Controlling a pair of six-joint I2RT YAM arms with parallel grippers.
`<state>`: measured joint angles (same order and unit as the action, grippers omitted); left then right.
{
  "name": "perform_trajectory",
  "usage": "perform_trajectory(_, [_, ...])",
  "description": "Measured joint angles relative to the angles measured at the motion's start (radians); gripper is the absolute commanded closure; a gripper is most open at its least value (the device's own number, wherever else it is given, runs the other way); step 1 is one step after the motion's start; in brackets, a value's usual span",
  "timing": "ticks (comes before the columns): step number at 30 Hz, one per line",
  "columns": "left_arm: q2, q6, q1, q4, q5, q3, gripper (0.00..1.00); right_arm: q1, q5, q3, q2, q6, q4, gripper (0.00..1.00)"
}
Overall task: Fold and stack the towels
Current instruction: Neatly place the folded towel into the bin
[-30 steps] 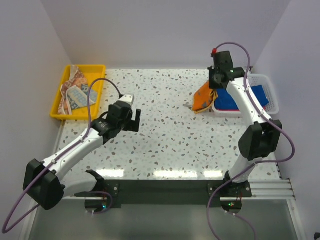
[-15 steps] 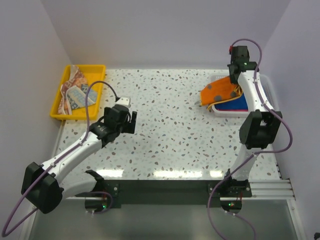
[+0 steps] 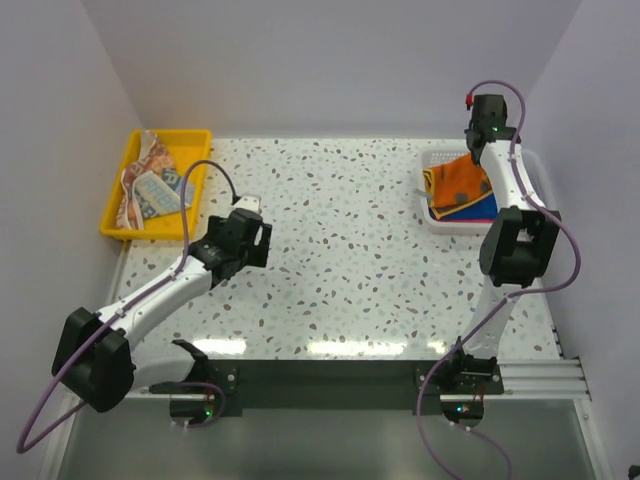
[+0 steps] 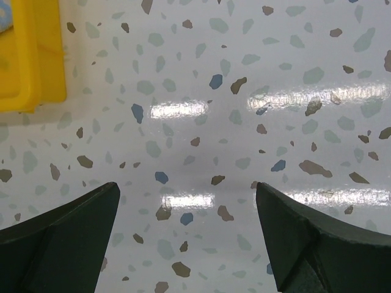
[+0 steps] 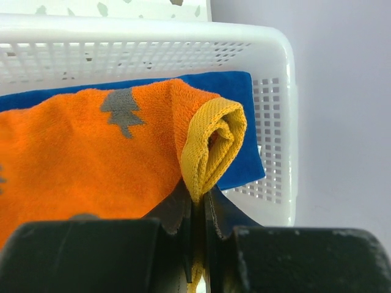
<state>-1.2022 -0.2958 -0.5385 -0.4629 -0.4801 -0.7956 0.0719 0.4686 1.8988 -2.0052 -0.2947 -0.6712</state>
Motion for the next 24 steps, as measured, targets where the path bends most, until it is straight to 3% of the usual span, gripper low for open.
perform_trajectory(10, [-0.029, 0.0, 0.009, 0.002, -0.001, 0.0, 0.02, 0.033, 0.072, -0.044, -0.072, -0.032, 0.092, 1.0])
perform_trajectory(12, [-0.029, 0.0, 0.011, 0.003, 0.0, 0.0, 0.02, 0.039, 0.095, -0.053, -0.095, -0.032, 0.107, 0.95])
perform_trajectory(14, [-0.029, 0.0, 0.011, 0.003, 0.0, 0.0, 0.02, 0.046, 0.129, -0.059, -0.118, -0.029, 0.119, 0.85])
perform_trajectory(18, [-0.029, 0.0, 0.014, 0.004, 0.0, 0.0, 0.02, 0.054, 0.198, -0.065, -0.157, -0.02, 0.144, 0.83])
perform_trajectory(19, [-0.029, 0.0, 0.014, 0.005, 0.0, 0.0, 0.02, 0.054, 0.214, -0.065, -0.162, -0.017, 0.146, 0.78])
perform_trajectory(20, [-0.029, 0.0, 0.014, 0.005, 0.0, 0.0, 0.02, 0.055, 0.236, -0.065, -0.166, -0.01, 0.149, 0.64])
perform_trajectory(22, [-0.029, 0.0, 0.014, 0.005, 0.001, 0.0, 0.02, 0.056, 0.28, -0.063, -0.169, 0.011, 0.149, 0.53])
perform_trajectory(23, [-0.029, 0.0, 0.014, 0.006, 0.001, 0.0, 0.02, 0.058, 0.303, -0.059, -0.169, 0.018, 0.148, 0.39])
perform_trajectory(24, [-0.029, 0.0, 0.015, 0.006, 0.001, 0.0, 0.02, 0.06, 0.328, -0.051, -0.169, 0.031, 0.145, 0.35])
